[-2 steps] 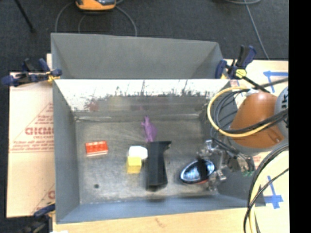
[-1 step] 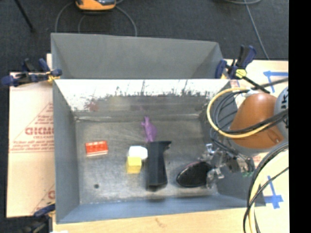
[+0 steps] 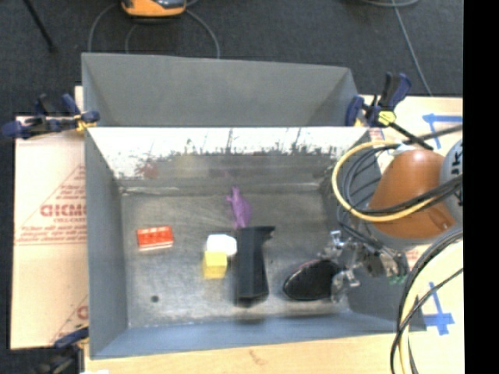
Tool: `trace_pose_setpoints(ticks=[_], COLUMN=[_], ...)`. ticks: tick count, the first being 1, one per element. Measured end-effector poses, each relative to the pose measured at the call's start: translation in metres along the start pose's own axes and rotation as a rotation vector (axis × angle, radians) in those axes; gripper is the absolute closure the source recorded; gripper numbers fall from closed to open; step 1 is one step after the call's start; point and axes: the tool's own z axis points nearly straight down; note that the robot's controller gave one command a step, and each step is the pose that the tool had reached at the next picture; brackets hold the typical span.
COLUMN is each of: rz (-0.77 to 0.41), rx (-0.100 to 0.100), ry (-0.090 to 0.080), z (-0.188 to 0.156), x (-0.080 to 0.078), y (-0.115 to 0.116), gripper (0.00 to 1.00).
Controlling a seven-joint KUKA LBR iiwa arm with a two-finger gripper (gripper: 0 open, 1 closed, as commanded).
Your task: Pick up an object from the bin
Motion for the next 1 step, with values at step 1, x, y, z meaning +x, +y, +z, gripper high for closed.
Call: trace_pose_setpoints(ticks=[1], rz=[0.011], rx=[-0.001], ry=[0.002], z=[-0.1461], x=[0.0117], y=[0.013], gripper=[1.0])
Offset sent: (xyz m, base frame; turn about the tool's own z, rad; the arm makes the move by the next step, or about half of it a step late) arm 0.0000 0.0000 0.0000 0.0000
